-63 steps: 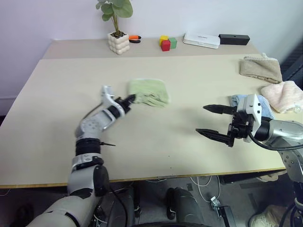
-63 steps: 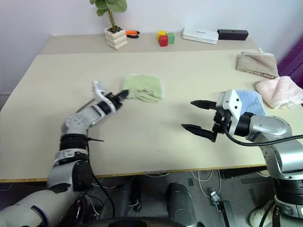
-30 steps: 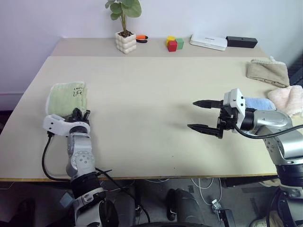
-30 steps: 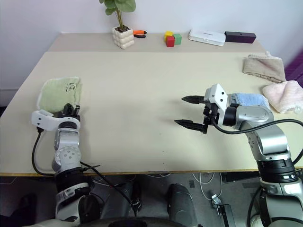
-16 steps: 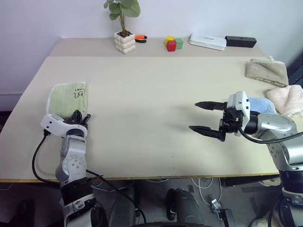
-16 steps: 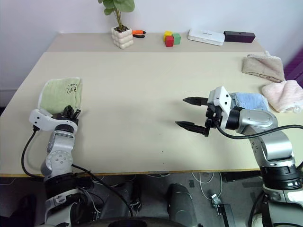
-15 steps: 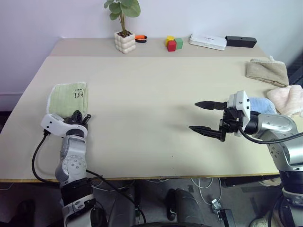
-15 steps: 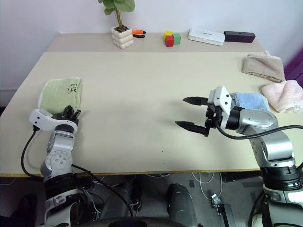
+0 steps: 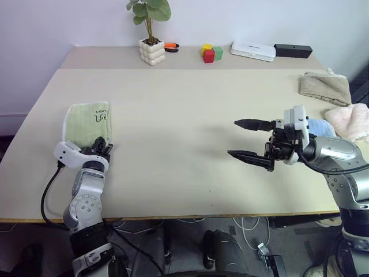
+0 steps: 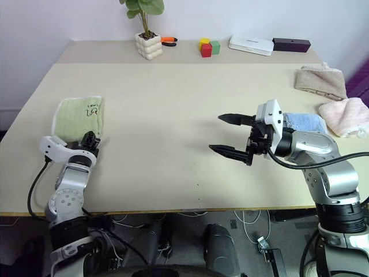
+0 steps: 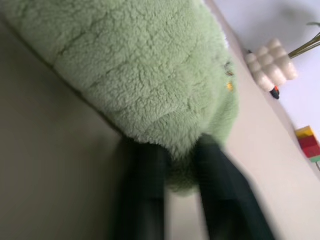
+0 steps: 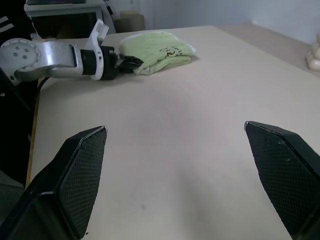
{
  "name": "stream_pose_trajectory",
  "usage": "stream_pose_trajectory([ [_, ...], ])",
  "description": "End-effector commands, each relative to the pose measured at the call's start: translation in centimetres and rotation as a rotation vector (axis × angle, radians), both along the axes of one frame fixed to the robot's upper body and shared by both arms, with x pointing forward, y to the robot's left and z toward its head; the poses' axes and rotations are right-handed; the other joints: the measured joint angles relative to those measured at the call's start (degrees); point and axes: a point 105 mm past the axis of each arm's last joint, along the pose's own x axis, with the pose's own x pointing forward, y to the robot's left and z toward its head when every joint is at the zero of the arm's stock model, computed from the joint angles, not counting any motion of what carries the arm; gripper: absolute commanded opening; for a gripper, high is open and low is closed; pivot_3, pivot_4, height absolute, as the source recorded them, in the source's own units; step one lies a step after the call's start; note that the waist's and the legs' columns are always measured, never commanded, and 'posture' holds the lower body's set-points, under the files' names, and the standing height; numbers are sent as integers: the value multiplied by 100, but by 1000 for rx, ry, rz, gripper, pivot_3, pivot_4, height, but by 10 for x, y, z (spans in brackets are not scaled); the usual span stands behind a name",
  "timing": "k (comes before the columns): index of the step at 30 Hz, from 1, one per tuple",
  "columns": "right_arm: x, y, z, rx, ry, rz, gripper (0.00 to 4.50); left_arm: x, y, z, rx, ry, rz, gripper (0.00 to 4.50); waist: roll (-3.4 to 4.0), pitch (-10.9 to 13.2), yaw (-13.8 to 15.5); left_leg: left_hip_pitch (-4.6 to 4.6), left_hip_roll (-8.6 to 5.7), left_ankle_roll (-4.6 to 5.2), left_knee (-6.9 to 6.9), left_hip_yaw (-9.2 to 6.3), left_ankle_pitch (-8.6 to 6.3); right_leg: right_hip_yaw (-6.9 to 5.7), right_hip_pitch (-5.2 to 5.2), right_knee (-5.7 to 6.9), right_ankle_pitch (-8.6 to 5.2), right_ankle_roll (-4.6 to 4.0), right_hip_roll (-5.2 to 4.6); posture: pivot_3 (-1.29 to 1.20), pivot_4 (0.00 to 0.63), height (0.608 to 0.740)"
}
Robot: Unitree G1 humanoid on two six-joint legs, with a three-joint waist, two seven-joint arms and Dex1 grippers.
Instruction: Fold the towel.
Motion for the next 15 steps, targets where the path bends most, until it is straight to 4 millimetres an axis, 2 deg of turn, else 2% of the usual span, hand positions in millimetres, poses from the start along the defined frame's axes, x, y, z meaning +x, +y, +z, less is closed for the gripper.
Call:
stream_pose_trajectory([
  [1, 1, 2, 7, 7, -40, 14, 4500, -8, 3, 7, 25, -18, -5, 2797, 0, 0, -6, 0, 0, 0, 0, 0, 0, 0, 0, 0, 0, 0, 0, 0, 150, 740],
  [2, 2, 2, 7, 7, -39, 15, 4500, -10, 1, 8, 23, -21, -18, 3246, 0, 0, -8, 0, 0, 0, 0, 0, 0, 0, 0, 0, 0, 0, 0, 0, 150, 740],
  [4, 4, 1, 6, 5, -39, 15, 4500, -12, -22, 9, 8, -26, -165, 4174, 3, -2, -21, 1, 1, -1, -3, 0, 0, 1, -2, 0, 0, -1, 0, 0, 150, 740],
  [5, 5, 1, 6, 5, -39, 15, 4500, -14, -45, 6, 4, -9, -305, 4419, 7, -4, -17, 1, 2, -1, -4, 1, 0, 1, -3, 0, 0, 0, 1, 0, 150, 740],
  [6, 6, 1, 6, 5, -39, 17, 4500, -20, -70, 2, 3, 16, -458, 4419, 8, -4, -11, 2, 1, -1, -6, 1, 0, 1, -4, 0, 0, 0, 0, 0, 150, 740],
  [7, 8, 2, 6, 4, -40, 19, 4500, -26, -90, 8, 20, -11, -570, 4419, 9, -4, 4, 2, 1, -1, -6, 1, 0, 0, -4, 0, 0, 0, 1, 0, 150, 740],
  [9, 10, 4, 6, 2, -41, 21, 4500, -33, -114, 18, 111, -53, -722, 4419, 10, -4, 23, 2, -1, -3, -5, 1, -1, 0, -13, -1, -2, -2, -1, 0, 150, 740],
  [15, 15, -4, 10, 6, -43, 12, 4500, -13, -123, 61, 304, -263, -750, 4419, 8, -3, -1, -1, -1, -18, -4, -1, -10, -1, -12, -17, 1, -12, -1, 0, 150, 740],
])
